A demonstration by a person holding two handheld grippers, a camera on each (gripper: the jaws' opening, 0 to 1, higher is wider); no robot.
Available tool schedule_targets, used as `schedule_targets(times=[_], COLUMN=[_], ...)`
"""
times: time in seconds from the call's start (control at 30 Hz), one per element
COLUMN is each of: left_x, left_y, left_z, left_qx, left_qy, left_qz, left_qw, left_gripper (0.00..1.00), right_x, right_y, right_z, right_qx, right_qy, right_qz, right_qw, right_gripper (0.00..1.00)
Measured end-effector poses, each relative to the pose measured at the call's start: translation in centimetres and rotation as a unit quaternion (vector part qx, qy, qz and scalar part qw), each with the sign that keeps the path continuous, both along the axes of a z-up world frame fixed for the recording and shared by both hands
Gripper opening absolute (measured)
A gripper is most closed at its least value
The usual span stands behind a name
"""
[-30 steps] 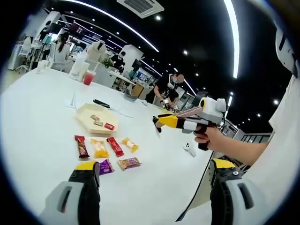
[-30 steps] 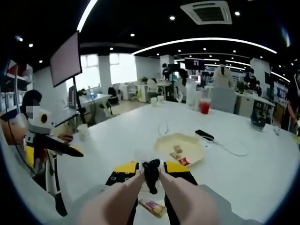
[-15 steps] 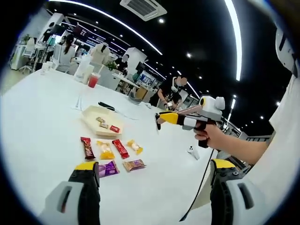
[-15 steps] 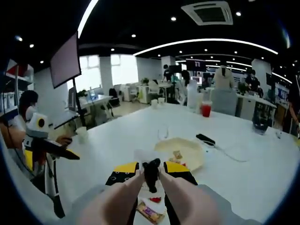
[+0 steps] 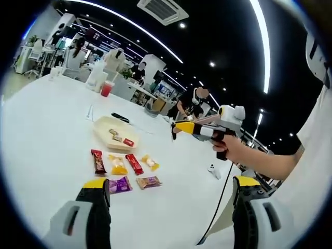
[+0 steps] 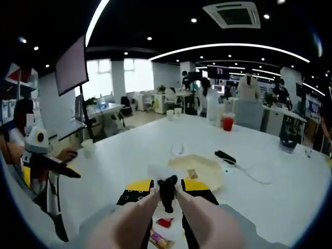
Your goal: Place the target food into the container with the food tongs after gripping and lifting it, then release it inside without dropping or visibly crushing the food.
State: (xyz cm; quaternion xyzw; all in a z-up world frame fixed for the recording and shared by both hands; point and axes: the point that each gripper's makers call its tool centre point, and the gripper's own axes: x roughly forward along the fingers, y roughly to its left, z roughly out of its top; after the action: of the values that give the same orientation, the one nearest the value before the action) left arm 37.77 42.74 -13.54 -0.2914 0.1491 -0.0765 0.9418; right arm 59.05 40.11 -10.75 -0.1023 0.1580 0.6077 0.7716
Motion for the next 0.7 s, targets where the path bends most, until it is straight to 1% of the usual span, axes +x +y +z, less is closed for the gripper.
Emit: schedule_targets(times=[0.2, 0.4, 0.57, 0.67, 0.7], left_x=[0.0, 0.0, 0.1, 0.3, 0.3], left_y=[-0.3, -0.1, -0.1, 0.1, 0.2], left_z=[0.0, 0.2, 0.3, 1.2, 1.3], left_qx=[0.001, -0.006, -0.004, -0.025, -0.026], left_qy=[0.0, -0.005, -0.004, -0.019, -0.022], left_qz=[0.001, 0.008, 0.011, 0.021, 0.023], left_qw=[1.0, 0.9999, 0.9999, 0.9993, 0.9992], left_gripper=[0.99, 0.99, 0.99, 0.99, 0.99], right_x=[0.3, 0.8, 1.2, 1.6, 1.7], right_y=[0.6, 1.2, 1.7, 2.0, 2.1], right_z=[0.2, 0.4, 0.8, 0.7, 0.6], right_qx=[-0.001, 0.0, 0.002, 0.0, -0.001], right_qy=[-0.004, -0.008, -0.012, -0.015, -0.017], right_qz=[0.005, 0.01, 0.013, 0.015, 0.016], right_qw=[1.0, 0.9999, 0.9998, 0.9998, 0.9997], right_gripper=[0.19, 0.2, 0.2, 0.2, 0.19])
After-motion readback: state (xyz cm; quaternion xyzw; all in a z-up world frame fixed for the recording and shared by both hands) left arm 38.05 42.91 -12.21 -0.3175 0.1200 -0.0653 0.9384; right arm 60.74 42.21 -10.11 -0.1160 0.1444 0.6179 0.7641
